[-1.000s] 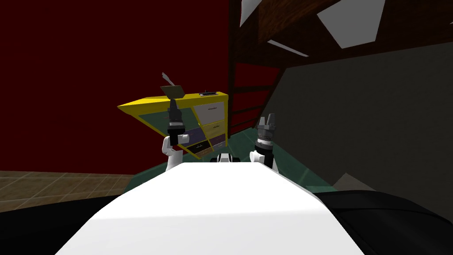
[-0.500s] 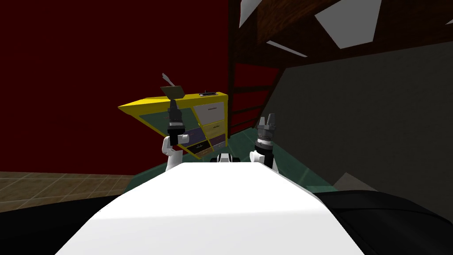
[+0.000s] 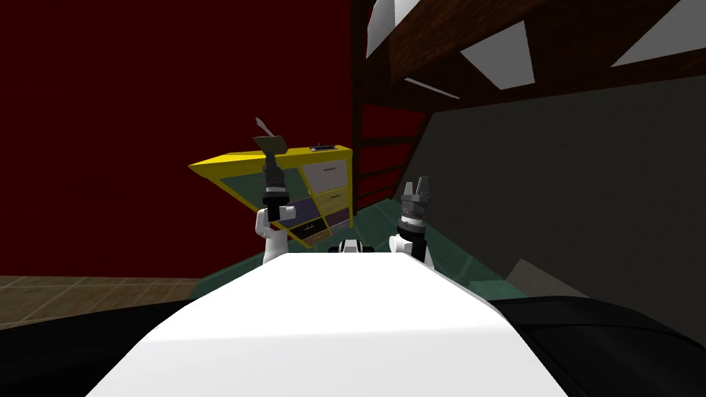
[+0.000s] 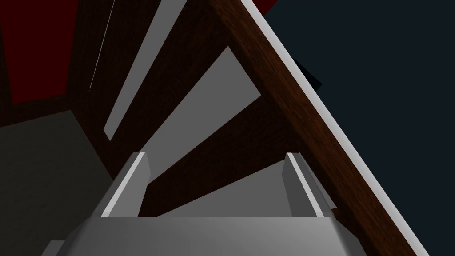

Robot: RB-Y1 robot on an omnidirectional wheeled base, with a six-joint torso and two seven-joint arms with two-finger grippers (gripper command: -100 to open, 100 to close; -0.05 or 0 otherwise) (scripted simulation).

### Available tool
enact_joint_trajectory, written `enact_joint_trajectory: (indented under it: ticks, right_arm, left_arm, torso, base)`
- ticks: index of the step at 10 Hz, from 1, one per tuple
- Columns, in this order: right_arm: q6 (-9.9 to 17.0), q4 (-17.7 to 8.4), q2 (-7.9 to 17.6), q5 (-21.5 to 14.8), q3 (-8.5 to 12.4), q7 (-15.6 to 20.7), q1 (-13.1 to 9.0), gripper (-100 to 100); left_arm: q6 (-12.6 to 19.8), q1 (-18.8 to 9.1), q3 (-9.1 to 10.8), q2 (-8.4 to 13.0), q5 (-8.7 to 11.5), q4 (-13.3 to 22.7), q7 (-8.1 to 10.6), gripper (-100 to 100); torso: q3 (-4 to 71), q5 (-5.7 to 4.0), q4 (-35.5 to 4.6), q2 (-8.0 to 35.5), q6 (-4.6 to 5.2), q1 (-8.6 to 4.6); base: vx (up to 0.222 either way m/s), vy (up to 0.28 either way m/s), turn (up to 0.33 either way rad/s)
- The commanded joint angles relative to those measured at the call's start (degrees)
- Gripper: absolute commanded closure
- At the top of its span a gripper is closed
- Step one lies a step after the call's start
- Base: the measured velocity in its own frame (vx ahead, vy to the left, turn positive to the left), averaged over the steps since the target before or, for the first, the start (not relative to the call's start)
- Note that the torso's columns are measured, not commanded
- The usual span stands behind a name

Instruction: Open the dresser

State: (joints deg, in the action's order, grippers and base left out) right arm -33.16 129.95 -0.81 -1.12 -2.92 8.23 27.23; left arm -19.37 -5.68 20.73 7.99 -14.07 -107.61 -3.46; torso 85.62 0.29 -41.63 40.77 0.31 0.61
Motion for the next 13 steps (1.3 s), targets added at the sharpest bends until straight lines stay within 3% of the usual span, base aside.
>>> enact_joint_trajectory:
  ticks: [1, 13]
  right_arm:
    - [0.0, 0.0, 0.0, 0.0, 0.0, 0.0, 0.0, 0]
    - [0.0, 0.0, 0.0, 0.0, 0.0, 0.0, 0.0, 0]
  left_arm:
    - [2.5, -1.2, 0.85, -0.1, -1.9, 1.0, 1.82, -100]
    - [18.0, -13.7, 8.01, 1.1, -19.0, 6.8, 16.51, -100]
  torso:
    - [0.1, -0.02, 0.0, -0.1, 0.12, -0.07]
    - [0.6, -0.44, 0.0, -0.8, 0.87, -0.58]
  base:
    - [-0.032, -0.005, -0.034]
    - [-0.056, -0.026, -0.108]
